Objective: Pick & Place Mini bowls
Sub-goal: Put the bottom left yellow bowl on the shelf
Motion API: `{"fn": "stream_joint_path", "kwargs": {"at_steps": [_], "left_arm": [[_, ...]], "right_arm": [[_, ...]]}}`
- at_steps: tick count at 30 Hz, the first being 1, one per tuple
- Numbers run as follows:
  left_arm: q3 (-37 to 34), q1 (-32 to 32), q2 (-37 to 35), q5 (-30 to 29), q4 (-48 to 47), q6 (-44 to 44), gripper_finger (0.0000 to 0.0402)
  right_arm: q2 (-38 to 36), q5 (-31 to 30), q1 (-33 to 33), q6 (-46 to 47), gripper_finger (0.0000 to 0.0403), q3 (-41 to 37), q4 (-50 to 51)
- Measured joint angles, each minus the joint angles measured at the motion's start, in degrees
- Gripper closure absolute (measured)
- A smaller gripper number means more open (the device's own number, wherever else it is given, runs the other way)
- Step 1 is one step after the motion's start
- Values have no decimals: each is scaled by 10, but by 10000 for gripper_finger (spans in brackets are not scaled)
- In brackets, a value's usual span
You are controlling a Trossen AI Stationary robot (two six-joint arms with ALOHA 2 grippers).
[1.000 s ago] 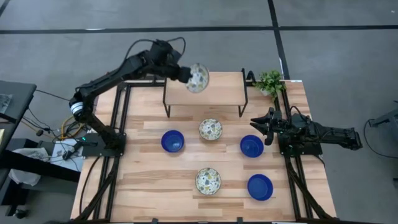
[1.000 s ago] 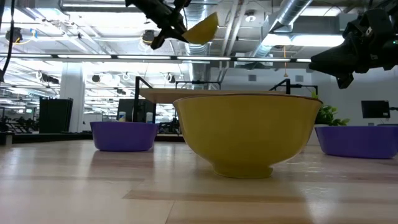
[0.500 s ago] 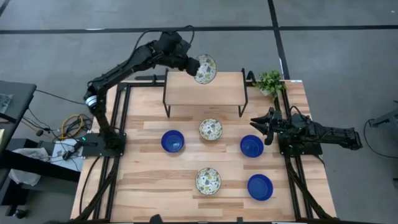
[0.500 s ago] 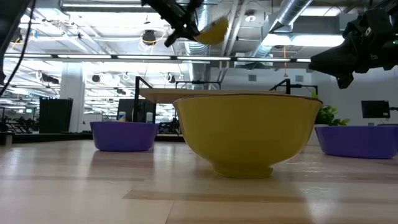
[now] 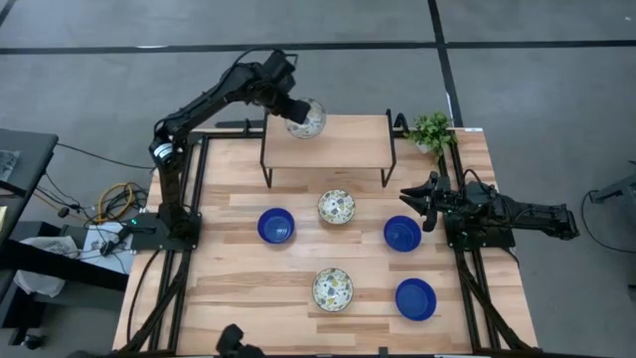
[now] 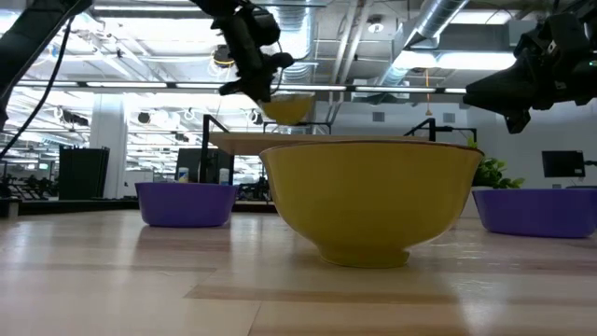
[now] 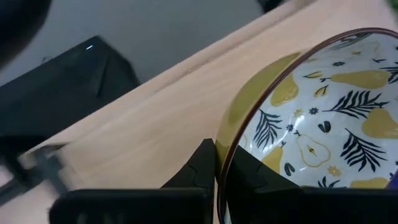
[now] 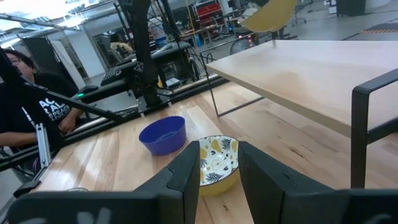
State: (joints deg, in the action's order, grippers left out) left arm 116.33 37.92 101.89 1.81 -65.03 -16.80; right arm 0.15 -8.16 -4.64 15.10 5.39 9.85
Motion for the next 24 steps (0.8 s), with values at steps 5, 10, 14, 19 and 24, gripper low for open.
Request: {"fn": "stream_joint_path", "kwargs": {"at_steps": [5, 10, 14, 19, 24], "left_arm": [[0, 15, -2, 24, -23, -15, 390], [0, 18, -1, 51, -28, -22, 390], [0, 16, -1, 62, -31, -29, 390], [0, 20, 0, 81, -46, -40, 390], [-2, 21, 4, 91, -60, -46, 390]], "right_arm": [[0, -1, 0, 0, 305, 0, 0], [0, -1, 0, 0, 305, 0, 0], [0, -12, 0, 0, 305, 0, 0], [0, -12, 0, 0, 305, 0, 0], [0, -12, 0, 0, 305, 0, 0]]}}
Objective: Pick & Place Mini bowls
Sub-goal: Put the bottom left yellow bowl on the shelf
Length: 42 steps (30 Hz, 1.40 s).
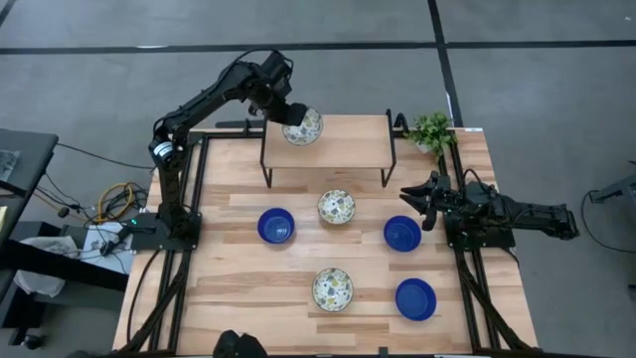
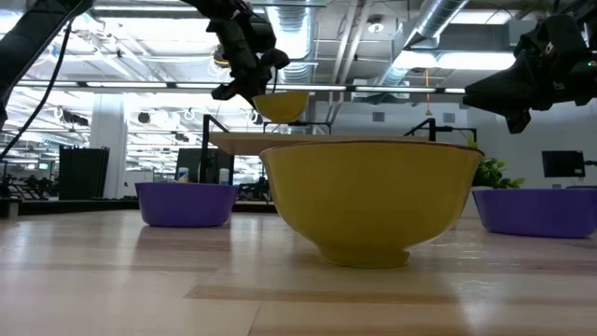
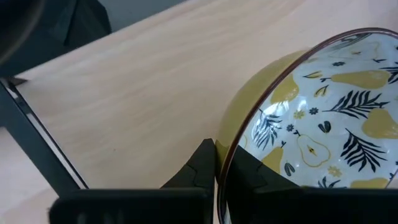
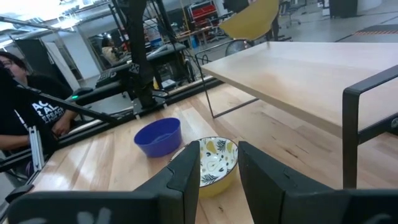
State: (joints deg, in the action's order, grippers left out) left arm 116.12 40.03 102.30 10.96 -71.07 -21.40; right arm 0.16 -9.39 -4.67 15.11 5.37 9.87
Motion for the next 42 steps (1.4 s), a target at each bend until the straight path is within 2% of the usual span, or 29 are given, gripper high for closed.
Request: {"fn": "stream_joint_path", "kwargs": {"at_steps": [8, 17, 21, 42], "left_arm": [[-41, 6, 3, -2, 0, -1, 390], [-42, 6, 3, 0, 4, -12, 390], [-42, 6, 2, 26, -5, -15, 390], [-72, 13, -1, 17, -33, -14, 390]], "right_arm": [[0, 0, 0, 0, 305, 0, 0], [0, 1, 0, 0, 305, 0, 0], [0, 1, 0, 0, 305, 0, 0], [0, 1, 0, 0, 305, 0, 0]]}}
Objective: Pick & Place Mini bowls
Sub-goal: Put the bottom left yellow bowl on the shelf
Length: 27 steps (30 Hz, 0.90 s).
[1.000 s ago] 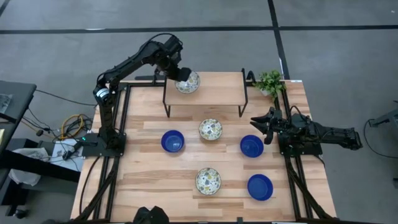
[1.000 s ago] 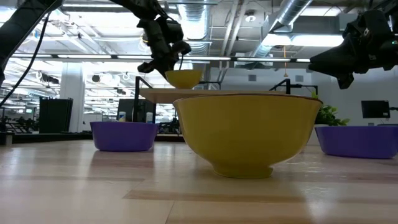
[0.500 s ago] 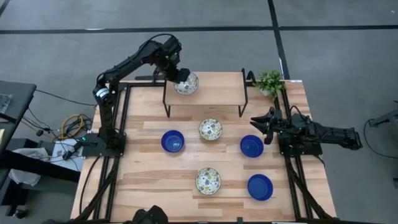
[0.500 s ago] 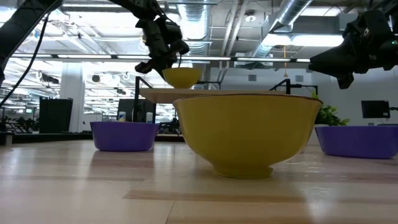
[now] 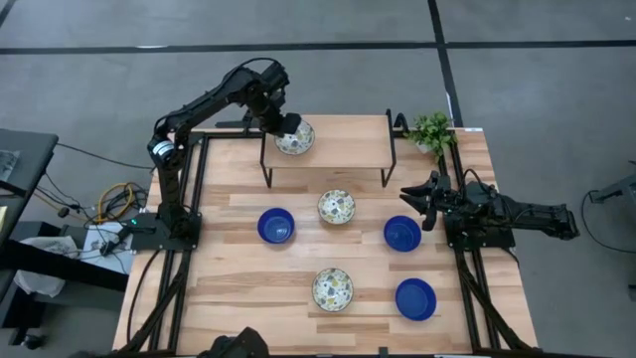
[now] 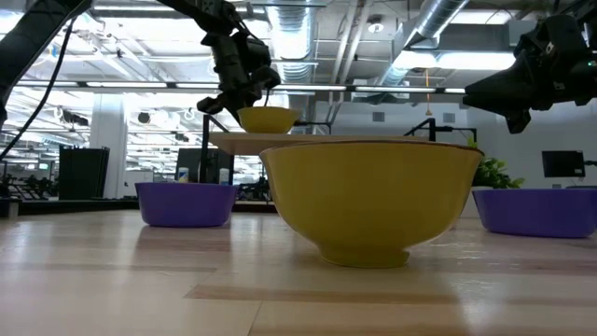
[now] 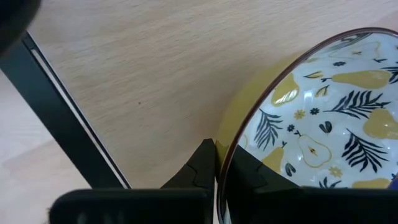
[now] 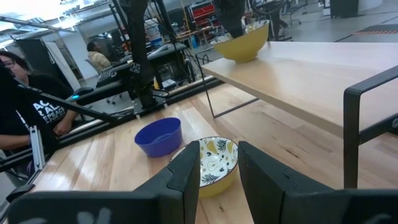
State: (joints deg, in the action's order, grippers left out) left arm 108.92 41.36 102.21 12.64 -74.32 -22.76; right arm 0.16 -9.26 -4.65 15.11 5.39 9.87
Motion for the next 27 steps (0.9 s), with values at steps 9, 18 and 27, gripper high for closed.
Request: {"fn": "stream_joint_path", "kwargs": {"at_steps": [9, 18, 27], "left_arm": [[-1, 7, -5, -7, 1, -2, 390], [-1, 15, -5, -7, 2, -2, 390], [-1, 14, -5, -6, 8, 0, 383]], "right_arm": [[0, 0, 0, 0, 305, 0, 0], [0, 0, 0, 0, 305, 0, 0], [0, 0, 0, 0, 305, 0, 0]]}}
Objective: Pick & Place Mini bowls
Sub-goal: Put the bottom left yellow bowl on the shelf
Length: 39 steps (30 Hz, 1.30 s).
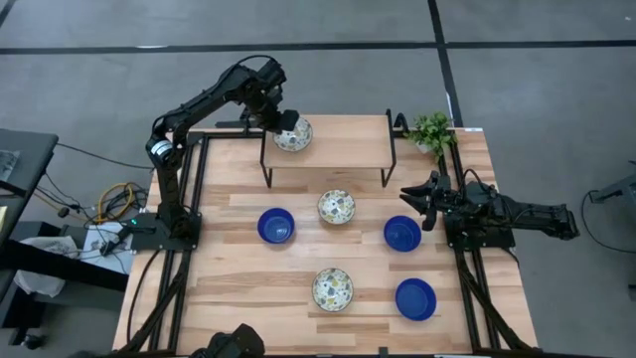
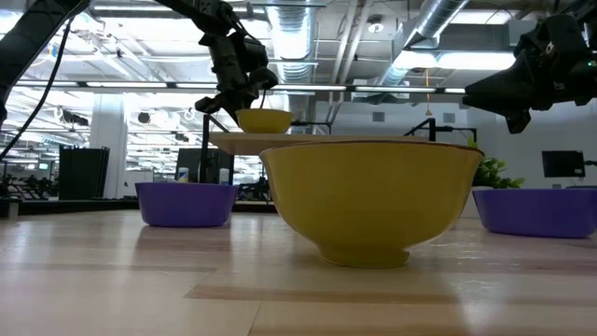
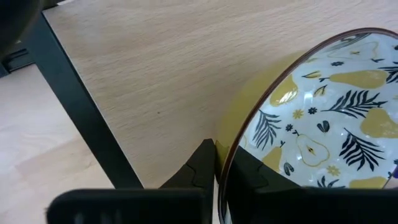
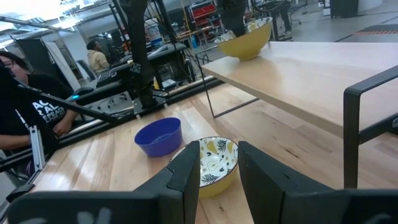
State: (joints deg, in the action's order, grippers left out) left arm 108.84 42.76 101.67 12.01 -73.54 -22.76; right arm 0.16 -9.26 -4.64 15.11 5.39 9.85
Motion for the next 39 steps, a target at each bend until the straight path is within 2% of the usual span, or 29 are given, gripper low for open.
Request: {"fn": "stream_joint_path", "kwargs": {"at_steps": [6, 31, 34, 39], "left_arm": [[0, 0, -1, -15, 1, 0, 370], [0, 0, -1, -13, 1, 35, 364], [0, 0, -1, -12, 1, 39, 350], [0, 0, -1, -12, 1, 46, 305]], "right_arm": [[0, 0, 0, 0, 305, 0, 0], [0, 0, 0, 0, 305, 0, 0], [0, 0, 0, 0, 305, 0, 0], [0, 0, 0, 0, 305, 0, 0]]}}
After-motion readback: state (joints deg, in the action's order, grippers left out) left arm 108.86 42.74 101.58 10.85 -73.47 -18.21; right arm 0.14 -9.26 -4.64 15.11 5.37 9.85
